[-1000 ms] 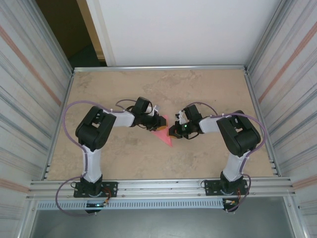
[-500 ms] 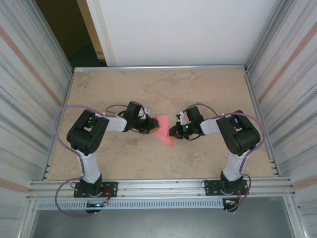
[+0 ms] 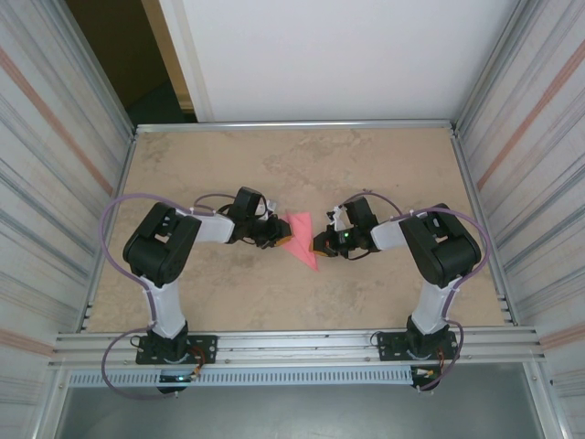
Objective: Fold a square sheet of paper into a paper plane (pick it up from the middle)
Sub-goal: Fourth fold the wing at the center of the table.
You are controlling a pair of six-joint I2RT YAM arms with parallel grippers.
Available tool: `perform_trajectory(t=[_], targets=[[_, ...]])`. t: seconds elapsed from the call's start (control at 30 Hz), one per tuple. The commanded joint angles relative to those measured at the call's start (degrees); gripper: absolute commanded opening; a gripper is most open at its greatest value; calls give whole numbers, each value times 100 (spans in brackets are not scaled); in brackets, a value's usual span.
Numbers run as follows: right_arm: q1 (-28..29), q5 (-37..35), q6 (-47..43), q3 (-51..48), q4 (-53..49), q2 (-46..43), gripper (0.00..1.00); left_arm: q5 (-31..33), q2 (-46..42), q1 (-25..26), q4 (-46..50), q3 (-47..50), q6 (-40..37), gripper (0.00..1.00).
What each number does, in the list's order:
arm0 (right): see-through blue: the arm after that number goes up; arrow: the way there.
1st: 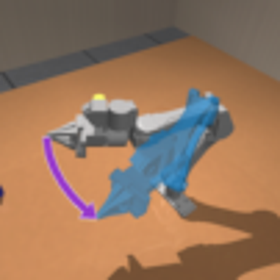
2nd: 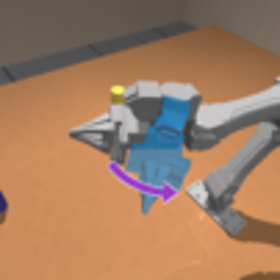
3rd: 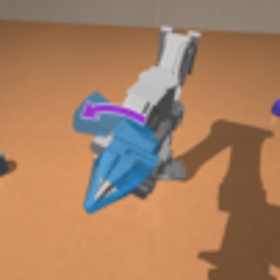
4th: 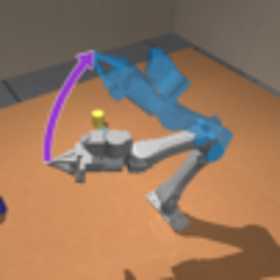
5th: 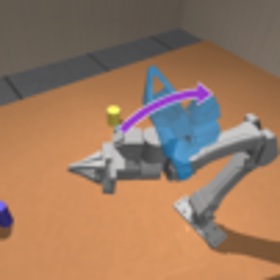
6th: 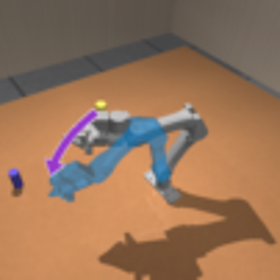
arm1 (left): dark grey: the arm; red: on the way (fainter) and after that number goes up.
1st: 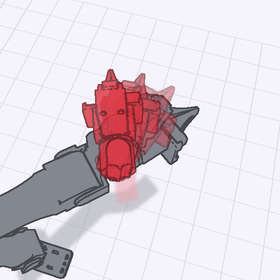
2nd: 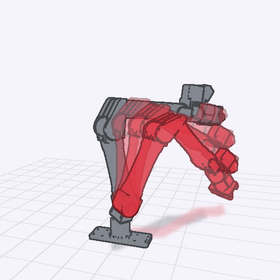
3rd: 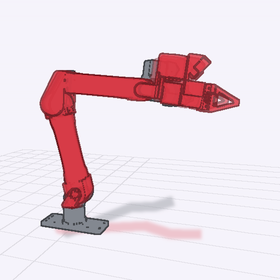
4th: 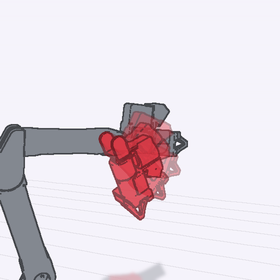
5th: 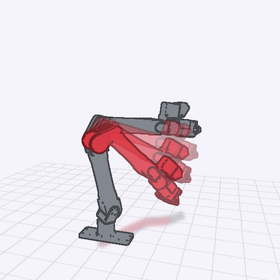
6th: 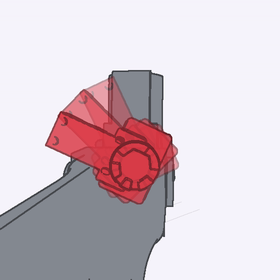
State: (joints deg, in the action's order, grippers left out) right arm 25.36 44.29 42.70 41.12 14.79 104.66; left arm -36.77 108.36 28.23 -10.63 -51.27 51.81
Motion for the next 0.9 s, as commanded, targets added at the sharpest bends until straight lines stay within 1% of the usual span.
perform_trajectory(t=[0.0, 0.13, 0.17, 0.23, 0.3, 0.33, 0.37, 0.5, 0.57, 0.67, 0.87], targets=[[-48, 52, 154, -134, 47, 40, 0, 182, 38, 7, 457, 13, 92, 21], [-36, 63, 39, -80, -72, 8, 1, 100, 28, 7, 422, -55, 76, 21], [-30, 47, -21, -41, -153, -8, 3, 87, 28, 7, 430, -79, 75, 21], [-23, -7, -134, 30, -319, -44, 10, 74, 45, 7, 486, -119, 70, 22], [3, -58, -239, 96, -478, -58, 15, 83, 64, 6, 582, -142, 68, 23], [20, -84, -270, 128, -534, -48, 15, 93, 63, 3, 629, -147, 54, 23], [28, -87, -279, 133, -539, -41, 14, 100, 63, 3, 648, -143, 54, 23], [21, -88, -204, 96, -465, 50, 5, 113, 42, 7, 685, -148, 51, 24], [9, -88, -100, 64, -383, 84, 3, 102, 14, 3, 694, -167, 57, 24], [4, -116, 29, 18, -324, 103, 2, 75, -35, 7, 662, -206, 54, 24], [-14, -243, 145, 18, -480, 175, 0, -143, -253, 7, 9, -234, 27, 23]])
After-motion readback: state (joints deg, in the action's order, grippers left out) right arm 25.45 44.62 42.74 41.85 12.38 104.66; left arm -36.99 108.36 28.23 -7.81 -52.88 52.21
